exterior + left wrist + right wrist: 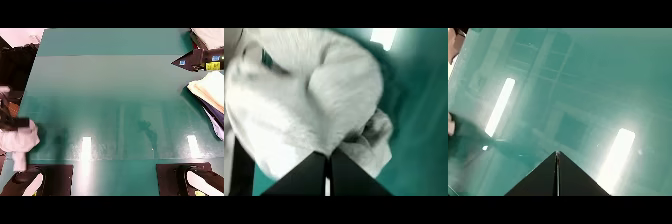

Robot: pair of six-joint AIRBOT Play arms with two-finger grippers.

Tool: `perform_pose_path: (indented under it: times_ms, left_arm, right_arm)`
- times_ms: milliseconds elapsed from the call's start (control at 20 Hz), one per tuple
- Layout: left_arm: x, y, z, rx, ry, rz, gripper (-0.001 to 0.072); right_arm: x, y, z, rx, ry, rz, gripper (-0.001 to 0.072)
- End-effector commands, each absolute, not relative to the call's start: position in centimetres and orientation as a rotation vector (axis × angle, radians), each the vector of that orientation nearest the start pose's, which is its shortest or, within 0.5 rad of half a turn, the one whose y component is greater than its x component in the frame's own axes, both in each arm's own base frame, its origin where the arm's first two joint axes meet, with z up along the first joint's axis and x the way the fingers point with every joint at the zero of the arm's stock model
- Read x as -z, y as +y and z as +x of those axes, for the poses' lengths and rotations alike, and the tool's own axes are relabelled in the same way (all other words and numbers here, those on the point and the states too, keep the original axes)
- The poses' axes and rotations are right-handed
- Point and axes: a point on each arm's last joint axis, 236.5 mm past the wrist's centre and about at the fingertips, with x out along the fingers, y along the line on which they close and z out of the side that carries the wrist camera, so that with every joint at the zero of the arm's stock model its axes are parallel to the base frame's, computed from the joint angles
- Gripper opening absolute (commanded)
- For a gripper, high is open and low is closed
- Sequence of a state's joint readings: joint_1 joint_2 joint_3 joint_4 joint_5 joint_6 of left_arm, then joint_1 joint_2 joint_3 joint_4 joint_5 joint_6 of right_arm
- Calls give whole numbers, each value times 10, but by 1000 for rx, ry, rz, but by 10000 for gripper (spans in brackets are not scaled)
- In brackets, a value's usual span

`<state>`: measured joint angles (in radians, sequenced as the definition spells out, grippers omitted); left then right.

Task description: Fold the shirts.

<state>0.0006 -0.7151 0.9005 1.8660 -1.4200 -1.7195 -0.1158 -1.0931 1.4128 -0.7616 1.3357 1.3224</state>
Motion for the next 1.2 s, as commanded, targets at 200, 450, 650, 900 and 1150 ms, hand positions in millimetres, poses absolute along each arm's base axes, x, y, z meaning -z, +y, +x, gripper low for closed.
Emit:
perform_pose_path:
  times_ms: [200, 450, 650, 900, 1150]
  left_arm:
    - [-328, -111, 265, 497, 546, -62, 20]
    - [-398, -170, 268, 790, 369, -151, 20]
    - [-371, -219, 306, 943, 455, -138, 20]
    - [-213, -291, 361, 1030, 859, -34, 21]
    - [-117, -262, 398, 891, 1172, -155, 654]
  right_arm:
    - [-231, 123, 375, -608, 815, 410, 14]
    - [-235, 123, 380, -591, 799, 443, 14]
    - [-235, 122, 380, -586, 801, 453, 14]
    - [-235, 122, 380, -585, 802, 455, 14]
    - [-234, 122, 380, -583, 803, 454, 14]
